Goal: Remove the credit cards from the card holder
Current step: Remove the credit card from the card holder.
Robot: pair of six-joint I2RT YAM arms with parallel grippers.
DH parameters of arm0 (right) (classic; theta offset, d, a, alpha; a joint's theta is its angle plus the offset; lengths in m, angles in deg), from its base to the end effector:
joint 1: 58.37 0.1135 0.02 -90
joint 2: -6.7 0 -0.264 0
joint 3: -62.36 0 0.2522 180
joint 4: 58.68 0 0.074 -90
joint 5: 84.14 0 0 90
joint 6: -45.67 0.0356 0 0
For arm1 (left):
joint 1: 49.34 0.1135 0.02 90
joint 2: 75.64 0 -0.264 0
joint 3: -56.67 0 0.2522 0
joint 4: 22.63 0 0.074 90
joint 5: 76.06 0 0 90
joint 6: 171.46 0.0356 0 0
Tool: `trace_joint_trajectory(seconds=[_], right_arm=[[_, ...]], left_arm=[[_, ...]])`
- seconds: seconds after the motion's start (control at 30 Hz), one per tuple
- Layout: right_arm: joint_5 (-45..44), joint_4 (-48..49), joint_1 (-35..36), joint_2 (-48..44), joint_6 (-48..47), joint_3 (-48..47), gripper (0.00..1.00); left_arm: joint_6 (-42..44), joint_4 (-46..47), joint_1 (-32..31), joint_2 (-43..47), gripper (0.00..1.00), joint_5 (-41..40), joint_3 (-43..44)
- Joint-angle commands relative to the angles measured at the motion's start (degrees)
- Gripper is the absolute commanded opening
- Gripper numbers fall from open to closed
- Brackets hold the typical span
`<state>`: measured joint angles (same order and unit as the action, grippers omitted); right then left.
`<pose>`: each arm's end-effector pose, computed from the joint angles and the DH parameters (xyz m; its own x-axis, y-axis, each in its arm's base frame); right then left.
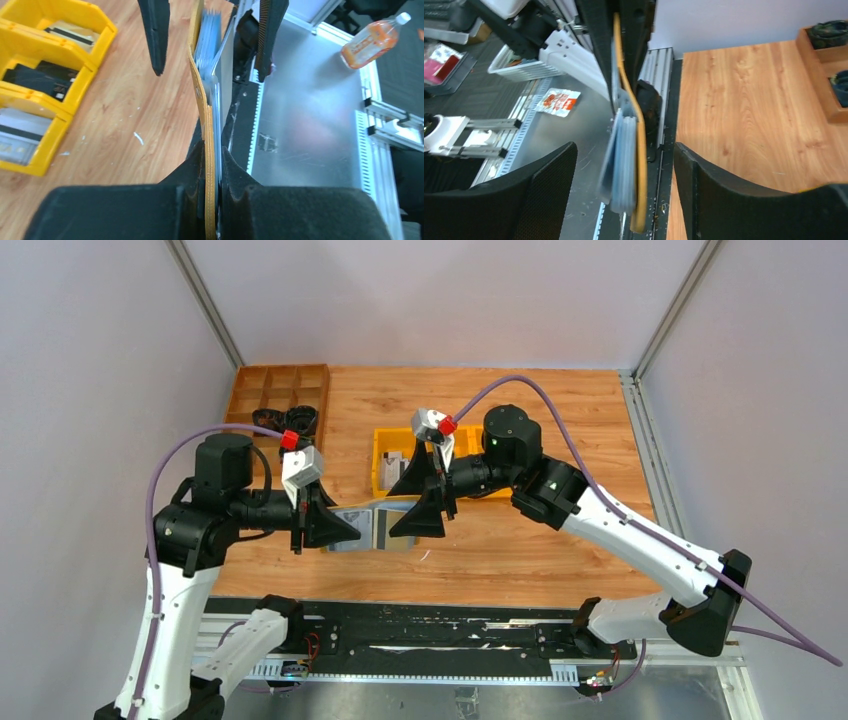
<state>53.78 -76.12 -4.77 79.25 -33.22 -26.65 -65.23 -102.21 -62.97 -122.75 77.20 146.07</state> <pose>0.1452 0.2415 0.4351 -0.1988 -0.0520 -0.9787 -0.9595 -0.1932 0.2051 0.0882 -0.0541 0.4221 -0.3427 0.2125 -0.9151 0.9293 0.2192 -0.2971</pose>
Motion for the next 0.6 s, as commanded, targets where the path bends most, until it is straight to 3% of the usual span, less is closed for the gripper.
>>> trace_joint_trajectory(seconds=[0.0, 0.1, 0.23, 0.27, 0.33, 0.4, 0.57], right_arm=[[9.2, 0.9, -0.5, 0.6, 1.3, -0.2, 0.69], [10.1, -1.0, -0.5, 2.1, 1.9, -1.2, 0.5], [11.3, -2.2, -0.5, 3.3, 3.8, -2.9, 0.08], [11.7, -2.0, -0.5, 3.2, 4.3, -3.1, 0.01], [12.1, -0.7, -0.5, 2.8, 5.6, -2.6, 0.0], [13.7, 1.9, -0.5, 2.1, 7.2, -1.2, 0.0], [15.0, 8.9, -0.7, 0.4, 11.5, 2.6, 0.0]], left_arm=[[-3.4, 0.9, 0.0, -1.6, 0.07, 7.0, 1.3], [-4.3, 0.9, 0.0, -2.1, 0.06, 8.3, 1.8], [-5.0, 0.9, 0.0, -1.8, 0.12, 10.4, 2.2], [-5.1, 0.9, 0.0, -1.7, 0.17, 10.5, 2.1], [-5.0, 1.0, 0.0, -1.5, 0.34, 11.0, 1.6], [-4.2, 0.9, 0.0, -1.1, 0.44, 13.2, 0.4], [-4.1, 0.8, 0.0, -1.5, 0.49, 17.5, -1.6]])
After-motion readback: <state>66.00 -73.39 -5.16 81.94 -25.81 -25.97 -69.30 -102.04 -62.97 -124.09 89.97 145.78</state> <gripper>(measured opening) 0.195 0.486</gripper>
